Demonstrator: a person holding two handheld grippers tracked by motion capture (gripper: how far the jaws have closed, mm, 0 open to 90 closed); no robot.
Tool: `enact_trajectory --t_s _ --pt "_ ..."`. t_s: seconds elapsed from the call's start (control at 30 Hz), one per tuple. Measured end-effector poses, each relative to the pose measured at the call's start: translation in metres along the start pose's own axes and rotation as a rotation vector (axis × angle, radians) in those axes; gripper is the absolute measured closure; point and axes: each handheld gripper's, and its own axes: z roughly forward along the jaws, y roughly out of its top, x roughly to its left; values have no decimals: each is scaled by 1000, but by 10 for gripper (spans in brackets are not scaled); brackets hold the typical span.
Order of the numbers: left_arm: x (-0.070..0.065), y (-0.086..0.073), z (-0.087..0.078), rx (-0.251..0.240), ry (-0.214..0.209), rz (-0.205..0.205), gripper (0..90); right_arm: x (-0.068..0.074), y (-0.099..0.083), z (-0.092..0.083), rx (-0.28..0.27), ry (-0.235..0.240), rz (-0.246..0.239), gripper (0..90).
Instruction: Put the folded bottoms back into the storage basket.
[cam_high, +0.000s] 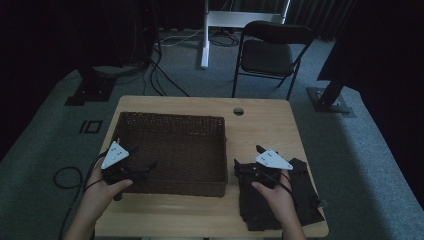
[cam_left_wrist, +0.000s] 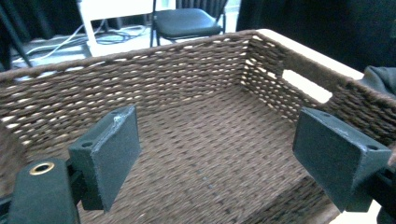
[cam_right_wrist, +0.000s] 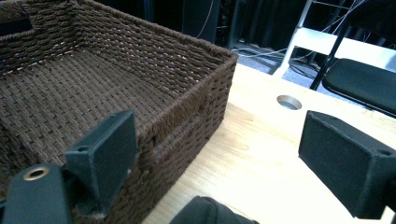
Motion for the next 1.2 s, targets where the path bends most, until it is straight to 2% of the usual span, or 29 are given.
enact_trajectory --t_s 0.17,0.2,0.7,1.2 --pt "-9 4 9 -5 -29 12 154 -7 -4 -9 6 -23 7 114" --pt "-15 7 13 -4 -38 24 154 -11 -5 -13 4 -29 13 114" --pt "-47 16 36 -11 -111 63 154 -30 -18 -33 7 -60 25 114" --pt "-81 22 62 -15 -187 90 154 -57 -36 -56 19 -129 64 114"
